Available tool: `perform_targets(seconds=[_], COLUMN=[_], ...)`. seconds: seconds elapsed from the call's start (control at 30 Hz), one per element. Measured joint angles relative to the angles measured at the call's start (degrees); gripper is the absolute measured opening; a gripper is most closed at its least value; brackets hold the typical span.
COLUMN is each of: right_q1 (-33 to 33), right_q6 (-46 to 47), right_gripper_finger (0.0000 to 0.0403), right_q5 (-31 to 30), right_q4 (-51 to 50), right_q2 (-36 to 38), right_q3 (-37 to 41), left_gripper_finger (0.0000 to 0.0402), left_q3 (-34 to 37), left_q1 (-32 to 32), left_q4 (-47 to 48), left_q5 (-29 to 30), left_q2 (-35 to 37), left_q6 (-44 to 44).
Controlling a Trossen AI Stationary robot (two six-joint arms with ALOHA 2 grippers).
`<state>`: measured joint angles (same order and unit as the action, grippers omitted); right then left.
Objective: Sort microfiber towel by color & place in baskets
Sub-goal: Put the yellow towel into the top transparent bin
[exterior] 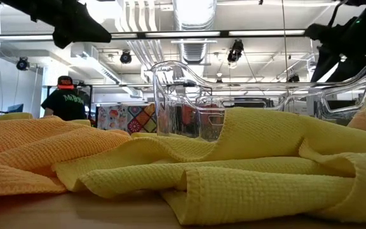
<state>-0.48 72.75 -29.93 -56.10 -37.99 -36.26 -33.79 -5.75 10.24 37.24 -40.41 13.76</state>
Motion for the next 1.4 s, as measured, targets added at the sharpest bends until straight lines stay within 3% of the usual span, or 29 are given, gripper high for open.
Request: perform_targets(seconds=[0.33, 0.53, 0.73, 0.93, 1.4], right_q1=[-14.85, -25.66, -33.29, -36.92, -37.83], right_q6=[-10.9, -22.38, -28.88, -30.41, -32.9], right_gripper_finger=[0.0167, 0.0195, 0.0203, 0.0203, 0.0203], right_q5=[4.57, 14.69, 18.4, 18.4, 18.18], right_q4=[0.31, 0.65, 0.58, 0.61, 7.75], right_q2=[-10.87, -20.36, -27.66, -33.73, -43.29], right_q3=[-7.71, -11.74, -12.36, -11.99, -8.45], left_gripper_finger=[0.0038, 0.0038, 0.0038, 0.0038, 0.0038], left_q3=[-2.69, -4.64, -5.02, -5.02, -4.69], left_q1=[0.25, 0.56, 0.62, 0.62, 0.62], left_q4=[0.12, 0.41, 3.32, 4.98, 10.89], left_q5=[1.11, 1.11, 1.2, 1.24, 1.13], left_q2=[-2.87, -2.41, -0.7, 1.59, 2.99], left_q6=[-9.79, -17.25, -17.74, -17.16, -11.81])
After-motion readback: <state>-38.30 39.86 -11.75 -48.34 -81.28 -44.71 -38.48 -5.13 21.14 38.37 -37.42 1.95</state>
